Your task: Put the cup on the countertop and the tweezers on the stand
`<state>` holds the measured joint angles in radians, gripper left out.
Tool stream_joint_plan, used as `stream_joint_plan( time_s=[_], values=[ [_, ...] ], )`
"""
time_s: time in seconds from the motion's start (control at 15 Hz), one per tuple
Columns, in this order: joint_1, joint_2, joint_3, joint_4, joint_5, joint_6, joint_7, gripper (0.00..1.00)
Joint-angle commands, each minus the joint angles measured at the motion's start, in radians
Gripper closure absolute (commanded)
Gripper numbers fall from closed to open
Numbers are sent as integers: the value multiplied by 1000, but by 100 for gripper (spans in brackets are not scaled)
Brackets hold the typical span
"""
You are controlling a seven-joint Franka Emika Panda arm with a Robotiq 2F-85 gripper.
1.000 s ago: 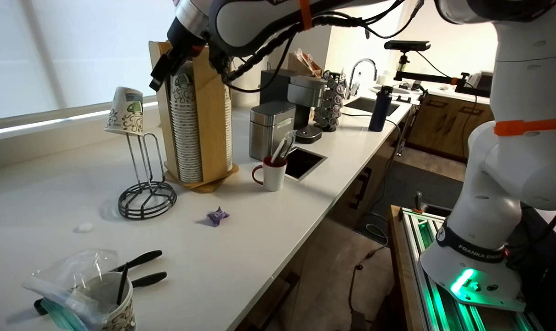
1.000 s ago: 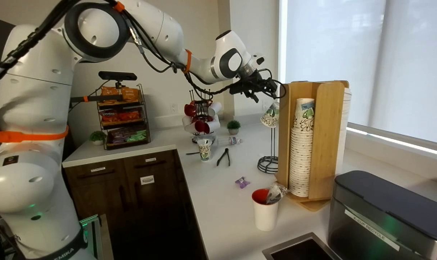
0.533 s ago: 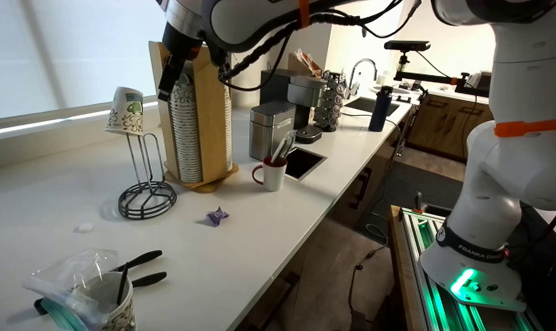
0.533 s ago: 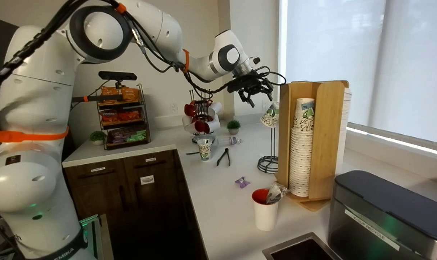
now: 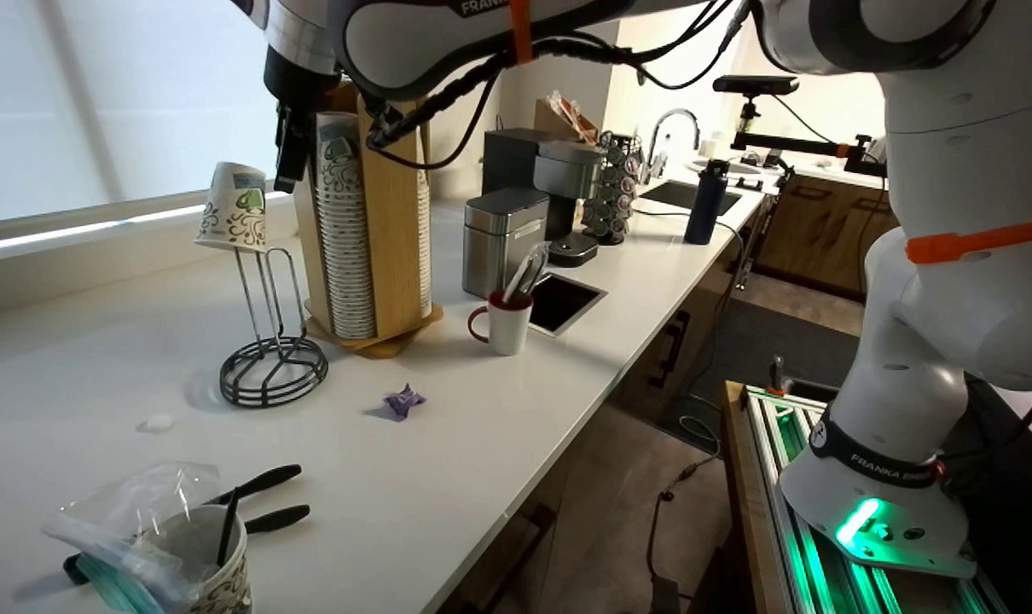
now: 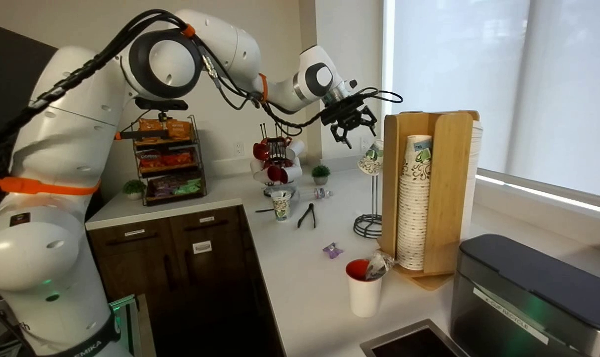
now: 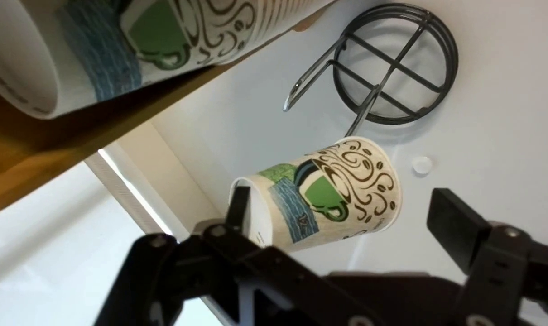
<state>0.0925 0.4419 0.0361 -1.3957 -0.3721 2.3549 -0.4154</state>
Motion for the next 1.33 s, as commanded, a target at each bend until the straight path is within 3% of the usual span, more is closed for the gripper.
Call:
stream_joint_plan(
  time_s=[0.0, 0.47, 0.53, 0.6, 0.73, 0.8, 0.87, 1.27],
  values=[
    [-14, 4, 9, -2, 7, 38, -34, 0],
    [-37, 114, 28, 150, 20, 19, -240, 0],
    [-41, 132, 32, 170, 33, 17, -256, 4],
    [-43, 150, 34, 190, 40, 7, -266, 16],
    [-46, 181, 39, 223, 55, 4, -277, 19],
    [-47, 196, 39, 241, 62, 1, -283, 28],
    [-49, 211, 41, 259, 69, 0, -286, 45],
    [-42, 239, 41, 347, 91, -15, -296, 92]
  ],
)
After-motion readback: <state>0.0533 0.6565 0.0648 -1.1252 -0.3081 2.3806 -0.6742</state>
